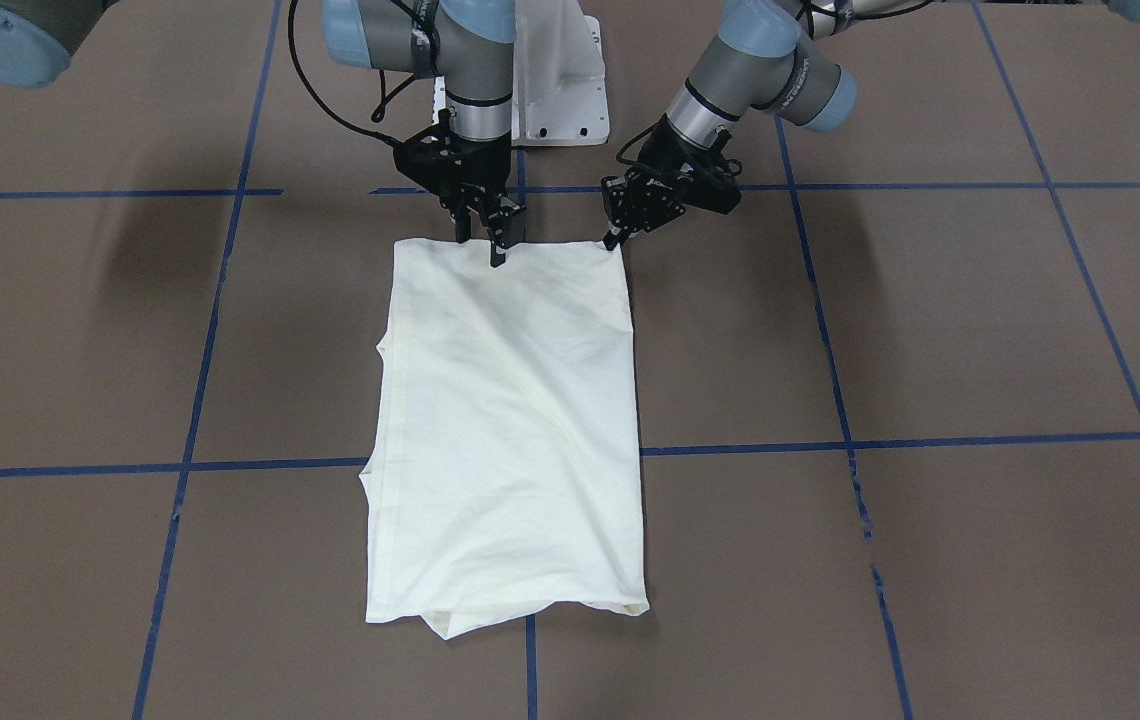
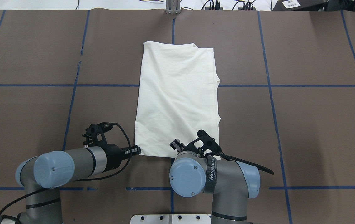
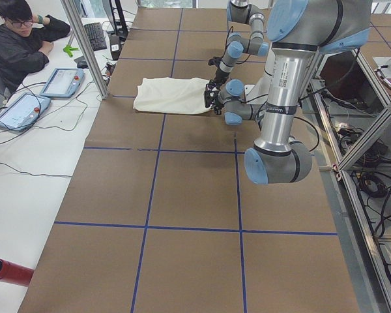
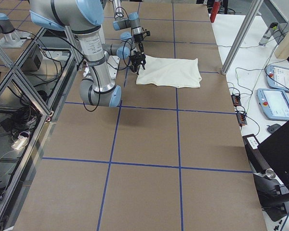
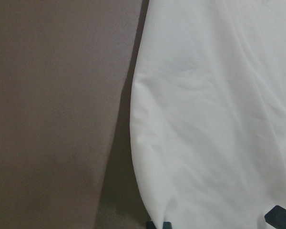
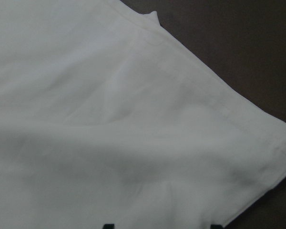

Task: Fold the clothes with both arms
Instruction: 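Lift the near edge with both grippers and fold it away from the robot, then carry the held edge with both grippers over to the far edge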

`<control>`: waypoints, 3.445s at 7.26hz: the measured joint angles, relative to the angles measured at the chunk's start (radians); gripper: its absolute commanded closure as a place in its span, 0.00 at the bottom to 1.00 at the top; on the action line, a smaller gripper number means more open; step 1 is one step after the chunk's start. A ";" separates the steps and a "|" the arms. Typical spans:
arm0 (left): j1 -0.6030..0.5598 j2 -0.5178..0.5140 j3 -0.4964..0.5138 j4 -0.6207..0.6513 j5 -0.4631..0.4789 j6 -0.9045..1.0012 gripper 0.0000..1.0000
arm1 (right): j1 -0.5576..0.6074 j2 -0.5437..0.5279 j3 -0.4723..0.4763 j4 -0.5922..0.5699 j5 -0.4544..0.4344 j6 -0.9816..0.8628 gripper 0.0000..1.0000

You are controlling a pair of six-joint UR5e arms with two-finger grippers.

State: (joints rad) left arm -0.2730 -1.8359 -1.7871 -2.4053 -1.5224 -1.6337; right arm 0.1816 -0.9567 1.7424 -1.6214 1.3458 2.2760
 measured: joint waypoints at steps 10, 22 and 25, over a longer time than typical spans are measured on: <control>-0.007 0.004 -0.092 0.079 -0.021 0.008 1.00 | 0.034 -0.018 0.090 -0.015 -0.003 -0.010 1.00; -0.206 -0.288 -0.199 0.716 -0.122 0.175 1.00 | 0.151 -0.007 0.196 -0.116 0.014 -0.172 1.00; -0.278 -0.412 0.042 0.695 -0.117 0.237 1.00 | 0.211 0.068 0.037 -0.095 0.031 -0.197 1.00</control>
State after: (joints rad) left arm -0.5506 -2.2479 -1.7449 -1.7103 -1.6398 -1.3964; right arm 0.3929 -0.8884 1.7789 -1.7166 1.3765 2.0791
